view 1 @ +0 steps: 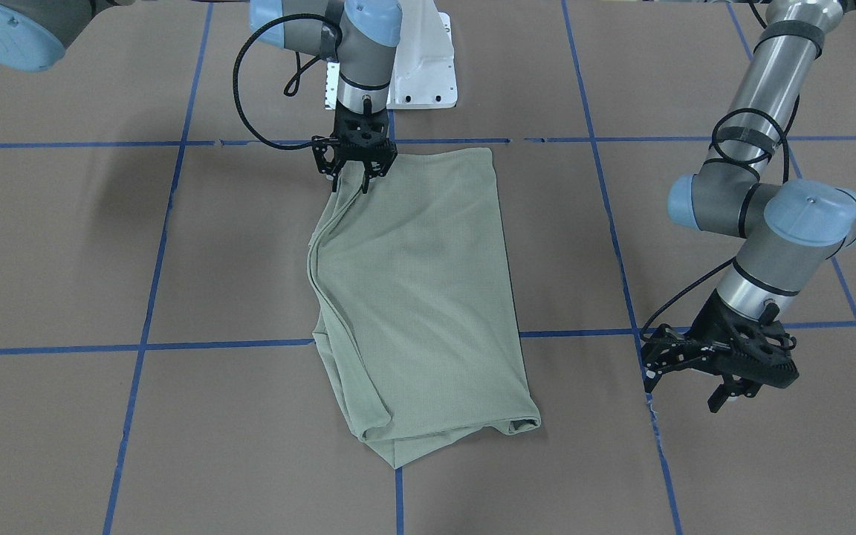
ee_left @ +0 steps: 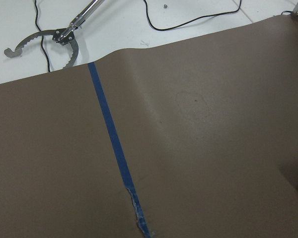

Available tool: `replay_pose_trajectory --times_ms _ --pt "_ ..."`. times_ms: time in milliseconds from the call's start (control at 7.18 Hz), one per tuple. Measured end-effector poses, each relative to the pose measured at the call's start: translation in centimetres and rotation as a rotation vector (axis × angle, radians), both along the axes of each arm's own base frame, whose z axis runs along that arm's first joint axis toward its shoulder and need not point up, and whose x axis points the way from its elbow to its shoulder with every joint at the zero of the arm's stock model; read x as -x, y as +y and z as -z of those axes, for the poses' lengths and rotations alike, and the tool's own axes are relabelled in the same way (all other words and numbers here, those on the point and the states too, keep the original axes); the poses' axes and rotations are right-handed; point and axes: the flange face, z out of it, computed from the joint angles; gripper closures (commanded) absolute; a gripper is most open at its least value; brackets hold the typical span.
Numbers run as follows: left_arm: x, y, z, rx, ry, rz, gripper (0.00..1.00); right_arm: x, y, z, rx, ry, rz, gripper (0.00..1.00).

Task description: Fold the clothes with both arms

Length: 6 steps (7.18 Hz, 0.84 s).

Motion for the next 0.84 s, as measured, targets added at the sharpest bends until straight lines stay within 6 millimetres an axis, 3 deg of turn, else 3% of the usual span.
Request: replay_pose_trajectory --times_ms 139,418,557,697,836 --pt "0.0 0.0 0.0 0.0 0.0 0.0 0.0 -0.4 -0.2 -0.3 -0.002 0.026 0.011 0.97" --pt "-0.1 0.0 0.0 0.0 0.001 0.0 0.0 -3.2 -0.5 -1.5 -0.019 0.068 0.042 0.99" --pt "-0.1 0.0 0.1 0.0 0.001 0.0 0.0 -4.7 -0.4 -2.6 -0.025 0.081 0.049 0.88" --pt "-0.1 0.0 0.1 0.0 0.001 0.0 0.0 -5.6 -0.2 -3.1 -0.028 0.082 0.052 0.52" --pt "-0.1 0.0 0.1 0.0 0.001 -0.001 0.0 -5.5 -0.1 -2.4 -0.033 0.063 0.051 0.4"
